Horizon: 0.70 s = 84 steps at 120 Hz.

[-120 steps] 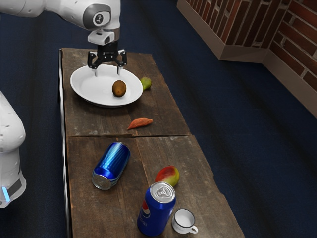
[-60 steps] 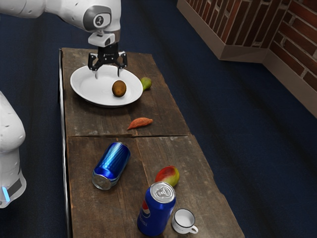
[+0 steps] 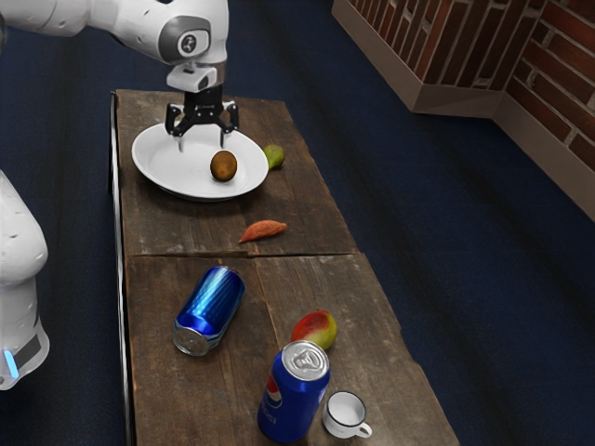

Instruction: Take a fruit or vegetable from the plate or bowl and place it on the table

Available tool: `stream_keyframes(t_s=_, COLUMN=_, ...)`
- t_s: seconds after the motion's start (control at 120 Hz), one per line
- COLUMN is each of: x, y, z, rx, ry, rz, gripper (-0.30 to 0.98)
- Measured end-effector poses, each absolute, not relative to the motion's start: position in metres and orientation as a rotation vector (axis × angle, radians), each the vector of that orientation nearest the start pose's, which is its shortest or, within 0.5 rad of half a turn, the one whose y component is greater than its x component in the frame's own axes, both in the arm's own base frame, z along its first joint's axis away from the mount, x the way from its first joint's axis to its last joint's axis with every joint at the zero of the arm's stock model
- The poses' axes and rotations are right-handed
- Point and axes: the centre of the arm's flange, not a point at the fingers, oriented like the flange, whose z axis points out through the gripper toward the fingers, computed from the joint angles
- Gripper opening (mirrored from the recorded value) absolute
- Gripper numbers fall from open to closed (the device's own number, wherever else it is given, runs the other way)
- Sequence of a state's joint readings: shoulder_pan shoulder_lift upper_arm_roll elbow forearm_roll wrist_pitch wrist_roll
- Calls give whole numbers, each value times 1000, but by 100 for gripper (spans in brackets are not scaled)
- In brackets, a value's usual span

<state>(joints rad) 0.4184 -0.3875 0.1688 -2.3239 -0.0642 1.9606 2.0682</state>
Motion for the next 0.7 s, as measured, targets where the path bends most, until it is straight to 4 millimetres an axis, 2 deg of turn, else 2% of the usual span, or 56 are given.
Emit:
stream_keyframes(t_s=0.25, x=363, y=221, z=495, rx=-2292, ry=2154, rz=-207, gripper=69)
stream_keyframes(t_s=0.392, x=354, y=218, z=511, rx=-2274, ry=2132, rz=-228, gripper=69)
stream_keyframes(t_s=0.567, x=341, y=189, z=518, rx=-2230, ry=2186, rz=-212, gripper=69)
stream_keyframes(t_s=0.7, x=336, y=180, z=521, rx=-2230, ry=2215, rz=-201, gripper=69)
